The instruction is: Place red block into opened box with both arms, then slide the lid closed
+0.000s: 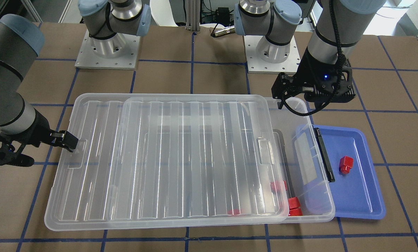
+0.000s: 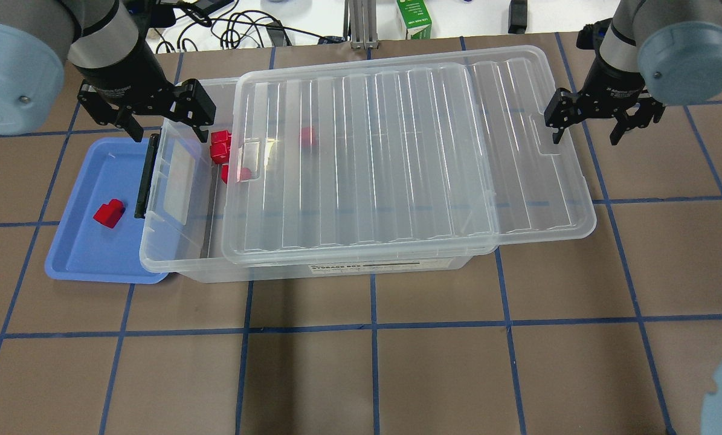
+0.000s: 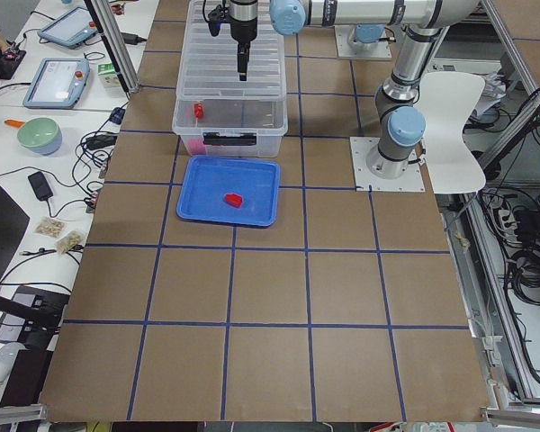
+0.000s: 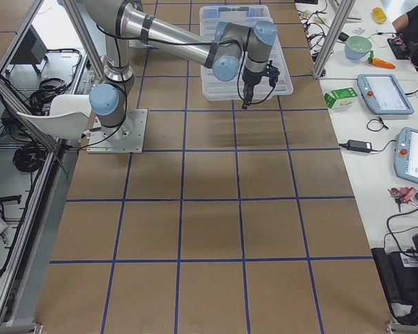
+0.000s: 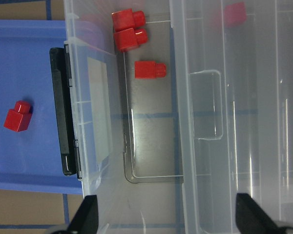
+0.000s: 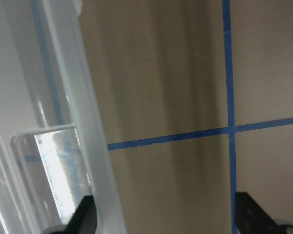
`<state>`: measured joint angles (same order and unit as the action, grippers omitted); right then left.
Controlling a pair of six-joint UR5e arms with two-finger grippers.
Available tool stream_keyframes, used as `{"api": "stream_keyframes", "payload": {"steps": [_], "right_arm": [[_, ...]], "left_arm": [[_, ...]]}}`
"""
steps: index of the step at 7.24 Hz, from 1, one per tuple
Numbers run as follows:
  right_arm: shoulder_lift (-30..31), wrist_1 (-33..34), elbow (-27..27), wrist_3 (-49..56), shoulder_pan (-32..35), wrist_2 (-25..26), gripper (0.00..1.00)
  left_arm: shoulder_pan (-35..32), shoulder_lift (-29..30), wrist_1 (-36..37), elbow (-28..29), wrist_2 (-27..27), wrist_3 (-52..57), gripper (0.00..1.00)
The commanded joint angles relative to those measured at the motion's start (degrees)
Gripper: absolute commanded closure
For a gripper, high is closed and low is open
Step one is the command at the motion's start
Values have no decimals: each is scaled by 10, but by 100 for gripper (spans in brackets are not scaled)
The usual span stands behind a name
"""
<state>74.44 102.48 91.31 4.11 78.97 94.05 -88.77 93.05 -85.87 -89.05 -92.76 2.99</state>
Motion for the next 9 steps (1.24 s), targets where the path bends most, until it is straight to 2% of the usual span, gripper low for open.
{"api": "stream_keyframes", "payload": {"steps": [1, 4, 9], "right_arm": [[0, 2, -1, 26, -3, 16, 0], [1, -3, -1, 52, -30, 25, 0], [1, 2, -2, 93, -37, 46, 0]], "left_arm": [[0, 0, 0, 0, 0, 0, 0], [0, -1, 0, 0, 0, 0, 0], [0, -1, 0, 0, 0, 0, 0]]}}
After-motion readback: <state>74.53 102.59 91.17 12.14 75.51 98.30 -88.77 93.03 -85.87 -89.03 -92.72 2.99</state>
